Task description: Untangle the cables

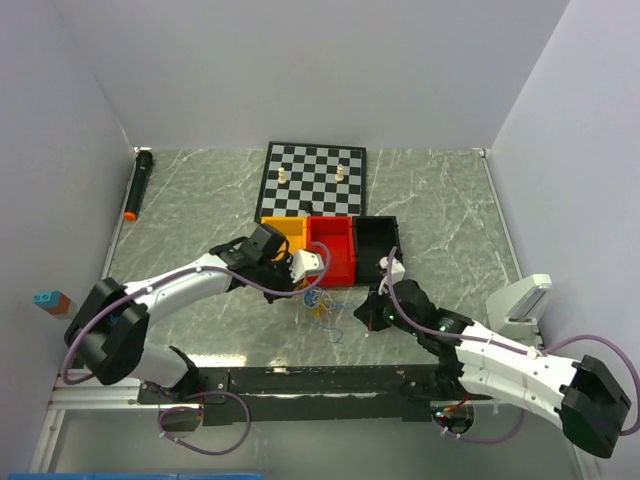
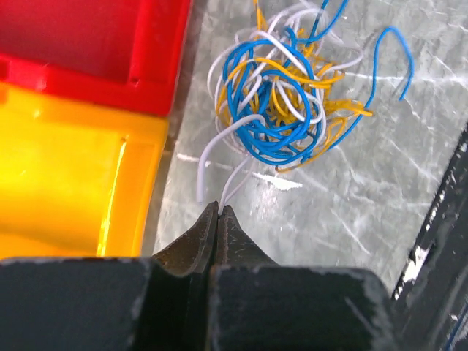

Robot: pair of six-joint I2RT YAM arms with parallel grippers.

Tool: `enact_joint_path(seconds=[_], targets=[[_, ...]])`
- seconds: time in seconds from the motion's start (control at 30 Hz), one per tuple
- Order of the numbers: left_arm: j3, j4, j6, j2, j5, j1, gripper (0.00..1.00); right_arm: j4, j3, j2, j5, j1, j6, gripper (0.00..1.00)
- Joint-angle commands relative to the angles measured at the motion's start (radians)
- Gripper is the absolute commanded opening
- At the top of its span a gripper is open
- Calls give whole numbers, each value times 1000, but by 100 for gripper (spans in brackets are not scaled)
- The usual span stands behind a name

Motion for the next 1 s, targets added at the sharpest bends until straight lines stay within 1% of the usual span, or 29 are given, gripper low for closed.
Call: enact_joint_path(seconds=[0.0, 0.13, 0.27, 0.47, 0.53, 0.77, 0.97], targets=[[-13, -88, 37, -78, 53, 38, 1, -113, 20, -53, 98, -8, 34, 0], [-32, -164, 61, -137, 43, 62, 1, -180, 62, -138, 156, -11, 53, 0], [-85, -230, 95, -222, -16, 93, 1, -290, 115, -221, 255, -20, 77, 0], [-196, -272, 155, -335, -117, 136, 1, -497, 206, -352, 521, -24, 177, 0], [-223, -274, 169, -358, -138, 145, 1, -574, 244, -373, 600, -24, 211, 0], [-291, -274, 213, -397, -221, 164, 1, -737, 375, -448, 856, -23, 272, 0], [-348, -260, 244, -423, -290, 170, 1, -881, 474, -442, 1012, -23, 361, 0]])
